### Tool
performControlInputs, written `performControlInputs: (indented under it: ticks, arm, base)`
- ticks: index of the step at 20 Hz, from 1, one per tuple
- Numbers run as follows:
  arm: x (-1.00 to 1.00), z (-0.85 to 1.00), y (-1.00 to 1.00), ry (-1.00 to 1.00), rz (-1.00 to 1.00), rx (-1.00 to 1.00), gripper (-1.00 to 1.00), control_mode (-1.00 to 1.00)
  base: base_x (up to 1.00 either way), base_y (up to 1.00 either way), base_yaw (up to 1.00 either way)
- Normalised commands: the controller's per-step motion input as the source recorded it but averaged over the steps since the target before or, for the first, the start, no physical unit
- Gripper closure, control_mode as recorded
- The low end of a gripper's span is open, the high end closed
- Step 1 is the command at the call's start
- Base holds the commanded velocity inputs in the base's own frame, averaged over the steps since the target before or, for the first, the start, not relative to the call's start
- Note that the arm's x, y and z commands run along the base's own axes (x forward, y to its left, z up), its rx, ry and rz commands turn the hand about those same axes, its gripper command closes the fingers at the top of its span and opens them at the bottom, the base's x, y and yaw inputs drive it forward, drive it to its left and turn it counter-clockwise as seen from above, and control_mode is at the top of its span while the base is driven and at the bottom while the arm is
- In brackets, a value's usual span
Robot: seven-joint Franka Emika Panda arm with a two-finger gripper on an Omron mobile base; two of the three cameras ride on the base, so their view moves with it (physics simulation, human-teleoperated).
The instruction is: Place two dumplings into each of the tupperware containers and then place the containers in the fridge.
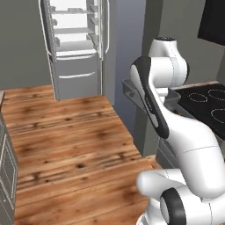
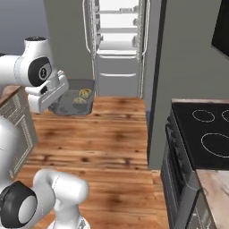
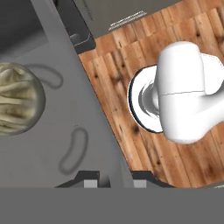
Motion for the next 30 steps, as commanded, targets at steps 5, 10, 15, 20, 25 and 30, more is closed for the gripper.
performControlInputs:
  ticks: [5,10,15,20,25,30]
  arm:
    - [0.0,0.0,0.0,0.0,0.0,0.0,1.0,1.0]
    - [0.0,0.0,0.0,0.0,0.0,0.0,1.0,1.0]
    - [0.0,0.0,0.0,0.0,0.0,0.0,1.0,1.0]
    - [0.0,0.0,0.0,0.0,0.0,0.0,1.0,1.0]
    - [0.0,0.0,0.0,0.0,0.0,0.0,1.0,1.0]
    - [0.0,0.0,0.0,0.0,0.0,0.0,1.0,1.0]
  base:
    - [1.0,0.0,0.07]
    - [1.0,-0.02,0.07]
    - [1.0,-0.03,0.07]
    - [1.0,0.0,0.07]
    - [1.0,-0.09,0.05]
    - [1.0,-0.33,0.0]
